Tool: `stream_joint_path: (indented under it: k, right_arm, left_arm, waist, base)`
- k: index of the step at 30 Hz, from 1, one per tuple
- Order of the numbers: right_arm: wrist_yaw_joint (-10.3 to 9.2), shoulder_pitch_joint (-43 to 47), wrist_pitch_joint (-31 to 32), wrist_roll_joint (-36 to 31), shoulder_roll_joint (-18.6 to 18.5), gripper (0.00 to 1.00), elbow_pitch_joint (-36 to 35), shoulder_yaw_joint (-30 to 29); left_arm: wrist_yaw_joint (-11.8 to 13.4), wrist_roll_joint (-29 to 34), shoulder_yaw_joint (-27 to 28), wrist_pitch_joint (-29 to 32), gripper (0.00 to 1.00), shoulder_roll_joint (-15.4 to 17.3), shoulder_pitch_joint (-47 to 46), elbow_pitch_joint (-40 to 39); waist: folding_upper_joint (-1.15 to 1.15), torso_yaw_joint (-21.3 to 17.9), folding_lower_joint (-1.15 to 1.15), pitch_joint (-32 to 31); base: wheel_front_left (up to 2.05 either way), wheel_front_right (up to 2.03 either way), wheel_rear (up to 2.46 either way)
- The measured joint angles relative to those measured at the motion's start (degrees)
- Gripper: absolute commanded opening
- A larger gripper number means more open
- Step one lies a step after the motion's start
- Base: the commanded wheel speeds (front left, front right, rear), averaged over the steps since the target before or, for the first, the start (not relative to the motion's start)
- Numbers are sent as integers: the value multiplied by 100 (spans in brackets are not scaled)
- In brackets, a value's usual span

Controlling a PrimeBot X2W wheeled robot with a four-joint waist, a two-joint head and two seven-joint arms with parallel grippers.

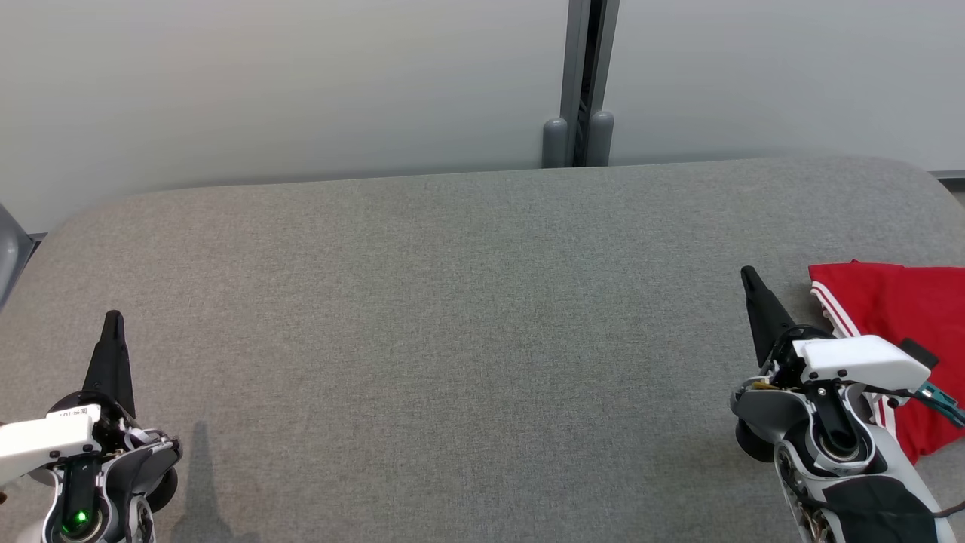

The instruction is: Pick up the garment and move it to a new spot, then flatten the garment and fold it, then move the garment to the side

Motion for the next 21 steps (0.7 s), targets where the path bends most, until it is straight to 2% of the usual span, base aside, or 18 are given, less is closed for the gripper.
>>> stream_joint_path:
  k: [21]
  right_arm:
    - [0, 0, 0, 0, 0, 0, 0, 1]
  left_arm:
    - [0, 0, 3, 1, 0, -4, -1, 0]
  waist:
    - [0, 0, 0, 0]
  base:
    - [0, 0, 0]
